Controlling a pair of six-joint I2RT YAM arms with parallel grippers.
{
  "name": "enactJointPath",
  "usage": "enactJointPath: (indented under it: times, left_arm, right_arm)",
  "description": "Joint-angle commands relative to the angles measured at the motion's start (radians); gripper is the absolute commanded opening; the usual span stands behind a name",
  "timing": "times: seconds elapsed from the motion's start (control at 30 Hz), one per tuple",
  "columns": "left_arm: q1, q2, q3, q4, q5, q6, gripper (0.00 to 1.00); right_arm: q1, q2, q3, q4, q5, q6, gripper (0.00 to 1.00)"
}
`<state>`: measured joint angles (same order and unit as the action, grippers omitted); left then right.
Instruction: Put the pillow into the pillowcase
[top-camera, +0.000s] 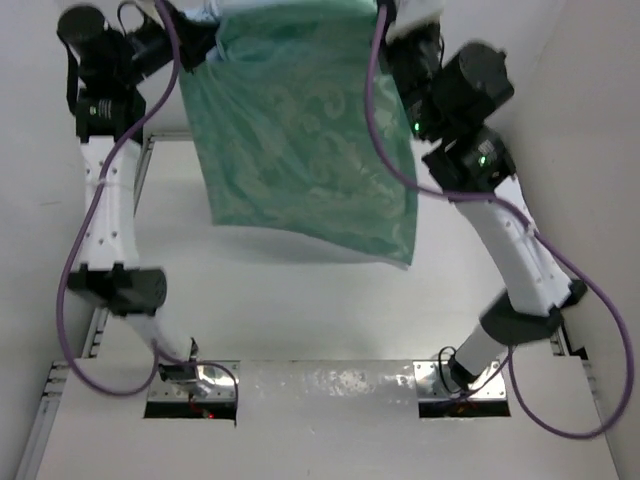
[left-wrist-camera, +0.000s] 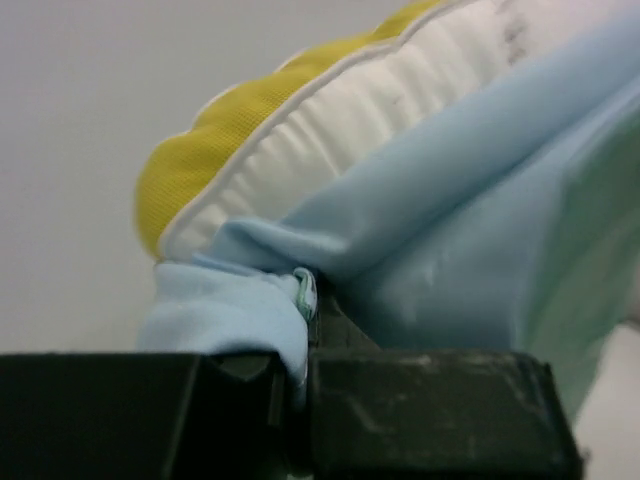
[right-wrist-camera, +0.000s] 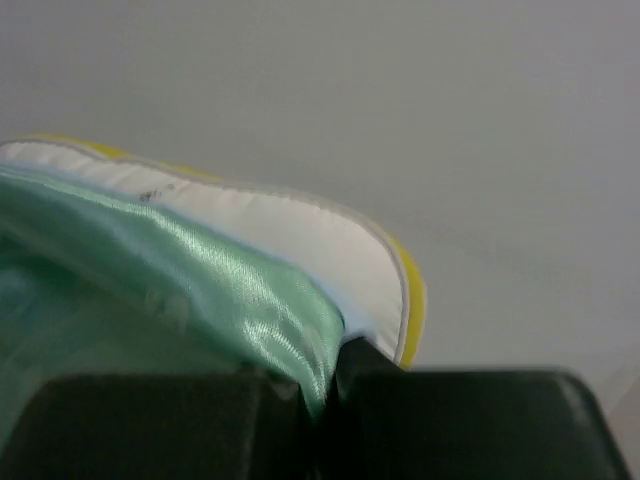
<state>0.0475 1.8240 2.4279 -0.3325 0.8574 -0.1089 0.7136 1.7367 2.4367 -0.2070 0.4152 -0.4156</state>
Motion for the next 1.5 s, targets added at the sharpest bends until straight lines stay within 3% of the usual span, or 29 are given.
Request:
enactJointPath:
  times: [0.0, 0.03, 0.07, 0.1, 0.13, 0.2, 0.27, 0.3, 0.4, 0.43, 0.53, 0.63, 0.77, 0.83, 0.93, 1.0, 1.07, 1.1, 1.13, 1.17, 1.2, 1.23, 1.3, 1.33, 1.4, 1.47]
  left_arm:
    - [0.021, -0.234, -0.435, 0.372, 0.038, -0.162, 0.00]
    - [0.031, -0.220, -0.394, 0.462, 0.086, -0.237, 0.00]
    - [0.026, -0.174, -0.250, 0.384, 0.056, -0.207, 0.00]
    - [0.002, -0.066, 0.036, 0.101, 0.010, -0.013, 0.00]
    - [-0.032, -0.034, 0.075, 0.052, -0.007, 0.045, 0.00]
    - [-0.023, -0.032, -0.074, 0.137, -0.030, 0.013, 0.00]
    - [-0.024, -0.005, -0.139, 0.200, -0.093, -0.020, 0.00]
    - [-0.026, 0.015, -0.138, 0.289, -0.107, -0.058, 0.00]
    - [-0.029, 0.140, 0.014, 0.430, -0.152, -0.144, 0.00]
    - [-0.031, 0.171, 0.057, 0.470, -0.181, -0.149, 0.00]
    - [-0.029, 0.230, 0.145, 0.651, -0.460, -0.108, 0.00]
    - [-0.032, 0.285, 0.264, 0.791, -0.532, 0.002, 0.00]
    - [-0.081, 0.220, 0.220, 0.845, -0.438, 0.183, 0.00]
    - [-0.095, 0.190, 0.188, 0.830, -0.375, 0.178, 0.00]
    - [-0.098, 0.126, 0.101, 0.683, -0.212, 0.156, 0.01]
    - [-0.095, 0.040, -0.001, 0.514, -0.154, 0.164, 0.10]
    - [-0.087, -0.079, -0.195, 0.323, -0.032, 0.256, 0.17]
    - [-0.083, -0.118, -0.330, 0.238, 0.054, 0.303, 0.21]
    - [-0.074, -0.202, -0.396, 0.075, 0.102, 0.419, 0.37]
    - [-0.051, -0.247, -0.458, -0.022, 0.153, 0.489, 0.50]
    - [-0.040, -0.323, -0.551, -0.137, 0.211, 0.688, 0.70]
    - [-0.014, -0.354, -0.584, -0.398, 0.206, 0.795, 0.98]
    - [0.006, -0.409, -0.606, -0.663, 0.135, 1.089, 1.00]
    - [0.009, -0.419, -0.606, -0.851, 0.112, 1.154, 1.00]
    - [0.014, -0.448, -0.613, -0.962, 0.071, 1.257, 1.00]
    - [0.014, -0.472, -0.651, -0.985, 0.065, 1.253, 1.00]
  right_arm:
    - [-0.031, -0.284, -0.459, 0.374, 0.111, -0.140, 0.00]
    - [-0.025, -0.307, -0.560, 0.467, 0.070, -0.155, 0.00]
    - [-0.025, -0.281, -0.377, 0.446, -0.013, -0.108, 0.00]
    - [-0.055, -0.225, -0.206, 0.376, -0.041, -0.022, 0.00]
    - [-0.074, -0.106, -0.092, 0.364, -0.065, -0.041, 0.00]
    - [-0.092, -0.028, -0.030, 0.545, -0.081, -0.182, 0.00]
    - [-0.187, -0.016, -0.159, 0.651, -0.107, -0.181, 0.00]
    - [-0.225, -0.005, -0.195, 0.738, -0.118, -0.095, 0.00]
    - [-0.360, 0.151, -0.084, 0.759, -0.186, 0.119, 0.00]
    - [-0.387, 0.211, -0.035, 0.846, -0.194, 0.153, 0.00]
    - [-0.465, 0.394, 0.157, 1.013, -0.127, 0.240, 0.00]
    - [-0.545, 0.241, -0.084, 1.072, -0.067, 0.361, 0.00]
    - [-0.598, 0.261, 0.100, 1.020, -0.183, 0.422, 0.00]
    - [-0.595, 0.166, -0.001, 1.012, -0.258, 0.435, 0.00]
    - [-0.588, -0.050, -0.292, 0.956, -0.337, 0.498, 0.00]
    - [-0.586, -0.153, -0.460, 0.896, -0.413, 0.549, 0.00]
    - [-0.580, -0.302, -0.742, 0.876, -0.527, 0.619, 0.00]
    - [-0.577, -0.401, -0.941, 0.868, -0.559, 0.642, 0.25]
    - [-0.568, -0.449, -1.043, 0.856, -0.619, 0.688, 0.51]
    - [-0.562, -0.503, -1.135, 0.807, -0.645, 0.704, 0.71]
    - [-0.557, -0.556, -1.300, 0.769, -0.662, 0.716, 0.99]
    - [-0.545, -0.666, -1.371, 0.683, -0.664, 0.750, 0.99]
    - [-0.539, -0.774, -1.517, 0.605, -0.635, 0.790, 0.99]
    - [-0.537, -0.869, -1.547, 0.524, -0.624, 0.817, 0.99]
    - [-0.536, -0.936, -1.578, 0.430, -0.624, 0.833, 0.99]
    - [-0.536, -0.965, -1.555, 0.237, -0.694, 0.836, 0.99]
